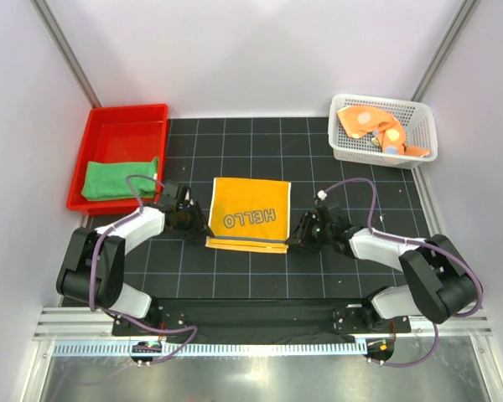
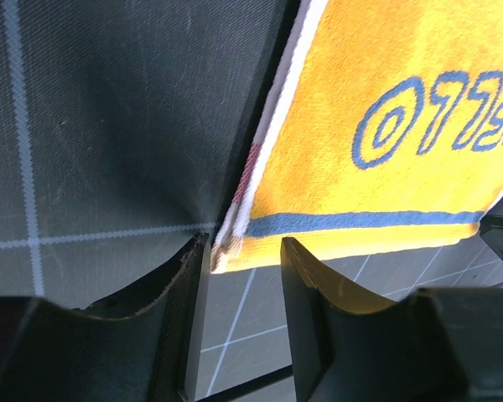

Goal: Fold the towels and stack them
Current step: Fold the towel

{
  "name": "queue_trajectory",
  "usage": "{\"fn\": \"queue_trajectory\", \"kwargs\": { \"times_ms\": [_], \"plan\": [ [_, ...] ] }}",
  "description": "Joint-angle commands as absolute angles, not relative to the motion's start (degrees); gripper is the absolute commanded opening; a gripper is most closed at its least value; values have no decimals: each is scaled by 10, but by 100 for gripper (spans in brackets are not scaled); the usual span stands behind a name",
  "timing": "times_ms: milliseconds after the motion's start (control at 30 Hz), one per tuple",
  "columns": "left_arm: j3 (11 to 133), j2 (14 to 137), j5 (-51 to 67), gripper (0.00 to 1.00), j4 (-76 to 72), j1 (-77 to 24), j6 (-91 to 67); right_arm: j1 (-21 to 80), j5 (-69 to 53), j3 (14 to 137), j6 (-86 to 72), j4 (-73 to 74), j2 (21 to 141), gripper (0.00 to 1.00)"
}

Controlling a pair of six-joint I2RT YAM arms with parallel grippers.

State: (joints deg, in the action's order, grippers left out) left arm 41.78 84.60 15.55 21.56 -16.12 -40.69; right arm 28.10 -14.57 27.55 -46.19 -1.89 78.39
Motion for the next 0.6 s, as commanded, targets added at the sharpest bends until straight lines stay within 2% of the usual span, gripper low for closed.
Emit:
{"fn": "queue_trajectory", "kwargs": {
  "times_ms": [0, 167, 300, 433, 567],
  "plan": [
    [410, 845, 171, 40, 170, -163, -424, 285, -115, 272, -488, -39, 793, 36],
    [390, 827, 164, 26, 164, -178, -453, 285, -113, 291, -476, -41, 813, 27],
    [371, 820, 153, 18, 168, -185, -480, 285, -120, 297, -477, -40, 824, 27],
    [359, 797, 128, 17, 171, -189, -493, 285, -126, 294, -497, -29, 817, 31],
    [374, 789, 104, 28, 192, -189, -490, 285, -113, 291, -512, -8, 799, 31]
  ]
}}
